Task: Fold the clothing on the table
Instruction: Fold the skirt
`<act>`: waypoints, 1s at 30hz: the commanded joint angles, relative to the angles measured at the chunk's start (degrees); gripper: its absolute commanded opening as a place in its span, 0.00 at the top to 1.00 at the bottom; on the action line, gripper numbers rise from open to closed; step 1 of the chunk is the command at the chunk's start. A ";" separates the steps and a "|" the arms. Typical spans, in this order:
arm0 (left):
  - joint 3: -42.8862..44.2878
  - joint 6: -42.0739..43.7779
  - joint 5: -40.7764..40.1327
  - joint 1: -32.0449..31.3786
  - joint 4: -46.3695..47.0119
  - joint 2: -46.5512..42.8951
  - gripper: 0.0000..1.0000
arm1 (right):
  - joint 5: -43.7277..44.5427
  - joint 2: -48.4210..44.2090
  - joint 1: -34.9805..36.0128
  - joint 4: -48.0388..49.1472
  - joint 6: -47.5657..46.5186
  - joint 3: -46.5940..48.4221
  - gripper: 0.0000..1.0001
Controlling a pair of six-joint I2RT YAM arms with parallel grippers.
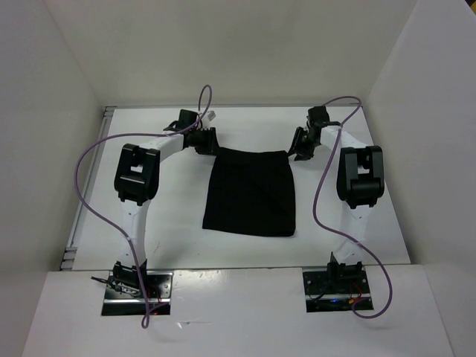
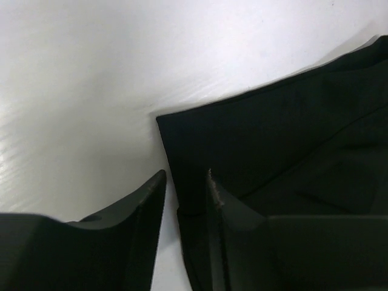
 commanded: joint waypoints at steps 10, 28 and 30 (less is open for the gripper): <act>1.62 -5.53 7.87 1.53 4.56 5.60 1.00 | -0.67 2.79 -1.38 4.00 0.53 4.40 0.56; -0.40 -4.47 4.72 2.58 3.51 4.46 1.00 | -4.90 -2.38 -1.90 4.79 1.05 1.25 0.58; -0.40 -4.47 4.71 2.58 3.51 3.93 1.00 | -4.29 -5.45 -1.90 4.79 1.05 0.72 0.58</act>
